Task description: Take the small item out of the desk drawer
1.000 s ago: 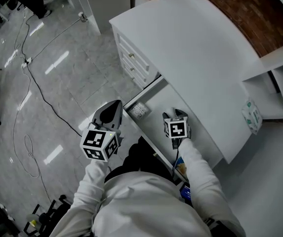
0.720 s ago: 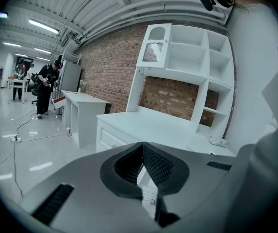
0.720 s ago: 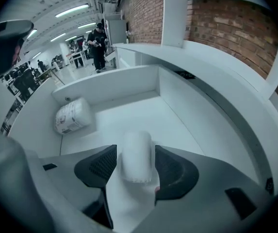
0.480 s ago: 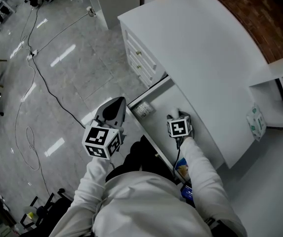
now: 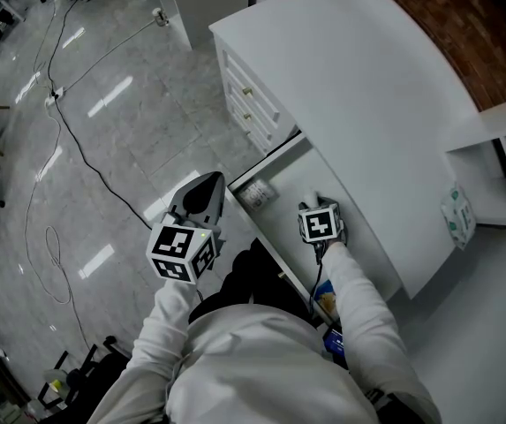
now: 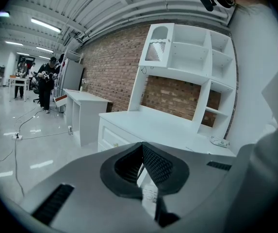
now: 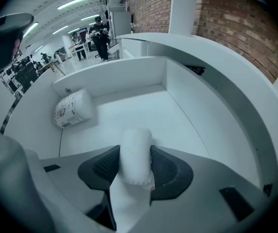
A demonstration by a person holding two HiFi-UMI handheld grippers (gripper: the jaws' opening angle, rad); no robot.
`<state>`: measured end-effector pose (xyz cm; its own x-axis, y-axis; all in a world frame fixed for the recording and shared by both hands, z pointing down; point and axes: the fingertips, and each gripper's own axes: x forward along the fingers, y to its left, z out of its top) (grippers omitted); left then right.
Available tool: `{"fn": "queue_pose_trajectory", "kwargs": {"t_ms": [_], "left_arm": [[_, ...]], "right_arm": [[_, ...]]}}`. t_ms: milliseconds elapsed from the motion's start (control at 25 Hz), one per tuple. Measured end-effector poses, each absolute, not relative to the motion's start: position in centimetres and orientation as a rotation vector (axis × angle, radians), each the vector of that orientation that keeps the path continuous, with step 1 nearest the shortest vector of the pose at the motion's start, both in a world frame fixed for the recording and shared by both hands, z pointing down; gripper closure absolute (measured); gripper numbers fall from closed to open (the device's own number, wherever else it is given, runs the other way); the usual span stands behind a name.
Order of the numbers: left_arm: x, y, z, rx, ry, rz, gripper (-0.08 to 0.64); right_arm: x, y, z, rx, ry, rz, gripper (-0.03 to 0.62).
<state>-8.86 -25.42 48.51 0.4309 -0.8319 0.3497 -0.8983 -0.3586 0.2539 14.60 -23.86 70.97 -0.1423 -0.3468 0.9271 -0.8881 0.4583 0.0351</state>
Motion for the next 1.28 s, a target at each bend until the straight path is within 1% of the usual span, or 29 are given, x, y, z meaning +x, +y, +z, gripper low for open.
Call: {"fn": "queue_pose_trajectory", "kwargs": {"t_ms": [440,1280], "left_arm": [[-8.6,-24.9,48.2,2.316,-1.425,0.208,0.541],[-8.0,-23.8,45.4,2.411,-1.406,0.165,0.541]], "right_arm": [[13.6,-23.8,68.2,1.13,-1.797,0.704,0.39],[9.9,-24.5,55.1,1.338,-2.127,0.569,0.391]]}}
